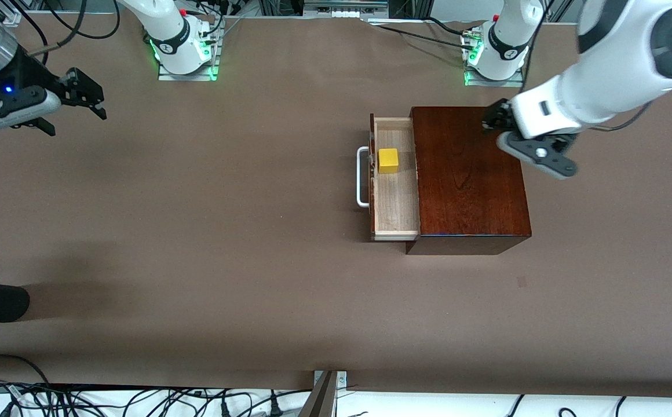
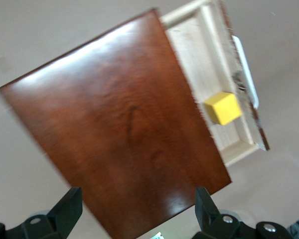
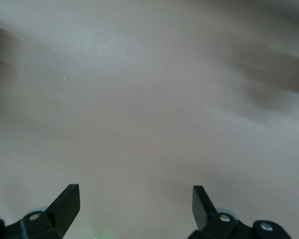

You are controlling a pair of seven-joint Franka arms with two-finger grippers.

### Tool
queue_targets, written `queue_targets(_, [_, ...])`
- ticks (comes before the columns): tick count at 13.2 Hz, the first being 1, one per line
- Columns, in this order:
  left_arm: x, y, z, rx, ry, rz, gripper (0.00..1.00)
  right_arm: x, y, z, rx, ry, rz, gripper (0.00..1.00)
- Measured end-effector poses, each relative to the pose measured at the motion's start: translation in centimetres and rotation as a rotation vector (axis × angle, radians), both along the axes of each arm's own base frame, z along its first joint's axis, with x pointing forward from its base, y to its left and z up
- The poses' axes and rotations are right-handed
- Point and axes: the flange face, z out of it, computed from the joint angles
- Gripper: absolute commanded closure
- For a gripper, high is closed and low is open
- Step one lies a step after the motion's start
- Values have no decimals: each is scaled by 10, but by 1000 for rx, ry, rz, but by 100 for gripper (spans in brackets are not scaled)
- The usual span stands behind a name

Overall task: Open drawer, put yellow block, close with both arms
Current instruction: 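Push the drawer front shut with the left gripper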

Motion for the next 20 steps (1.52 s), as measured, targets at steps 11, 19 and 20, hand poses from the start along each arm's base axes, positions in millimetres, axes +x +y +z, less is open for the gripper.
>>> queue_targets(11, [-59, -250, -98, -132, -122, -524, 0, 12, -24, -12, -61, -3, -106, 0])
queue_targets(19, [-72, -325, -223, -154, -186, -1050, 0, 16, -40, -13, -59, 2, -141, 0])
queue_targets(20, [-71, -326, -230, -111, -196, -1100, 0, 16, -41, -14, -48, 4, -147, 0])
